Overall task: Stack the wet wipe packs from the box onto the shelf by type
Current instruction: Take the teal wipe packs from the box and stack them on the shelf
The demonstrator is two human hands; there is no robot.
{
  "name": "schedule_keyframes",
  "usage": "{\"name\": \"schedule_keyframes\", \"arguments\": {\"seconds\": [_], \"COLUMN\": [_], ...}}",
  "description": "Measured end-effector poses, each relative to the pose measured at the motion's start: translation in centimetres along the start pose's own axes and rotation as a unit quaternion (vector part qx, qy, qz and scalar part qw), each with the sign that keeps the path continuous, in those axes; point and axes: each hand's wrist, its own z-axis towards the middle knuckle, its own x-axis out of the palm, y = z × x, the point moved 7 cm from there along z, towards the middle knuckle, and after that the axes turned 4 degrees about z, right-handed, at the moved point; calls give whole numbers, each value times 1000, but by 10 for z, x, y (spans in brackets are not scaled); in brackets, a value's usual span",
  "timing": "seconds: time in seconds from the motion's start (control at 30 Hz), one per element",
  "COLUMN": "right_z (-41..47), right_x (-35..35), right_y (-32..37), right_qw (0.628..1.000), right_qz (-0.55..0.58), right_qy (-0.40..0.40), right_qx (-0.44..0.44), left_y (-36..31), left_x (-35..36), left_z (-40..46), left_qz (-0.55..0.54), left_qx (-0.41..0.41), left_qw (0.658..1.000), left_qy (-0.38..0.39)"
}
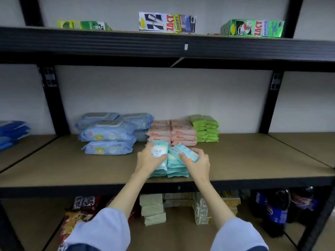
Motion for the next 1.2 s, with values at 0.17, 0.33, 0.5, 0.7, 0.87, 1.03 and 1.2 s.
{"name": "schedule_keyframes", "arguments": {"seconds": [0.17,0.33,0.5,0.7,0.87,1.03,1.2], "right_z": [8,0,3,22,50,67,77], "right_x": [-1,-10,-16,-34,-41,-19,10], "right_y": [-18,-10,-15,11,52,66,41], "right_qw": [996,987,982,986,981,976,983], "right_qz": [59,25,-51,10,93,119,116], "right_qy": [64,155,171,93,56,87,105], "right_qx": [32,-20,-64,-139,-159,-161,-92], "left_y": [8,7,7,15,16,17,19], "left_x": [3,-7,-10,-12,-12,-12,-15], "left_z": [3,-14,-22,-21,-19,-15,-12], "left_qz": [22,-8,-25,-65,-74,-63,-68], "left_qx": [-13,-3,0,-15,-9,-3,-5], "left_qw": [999,999,999,997,997,997,997], "left_qy": [33,39,45,29,25,34,42]}}
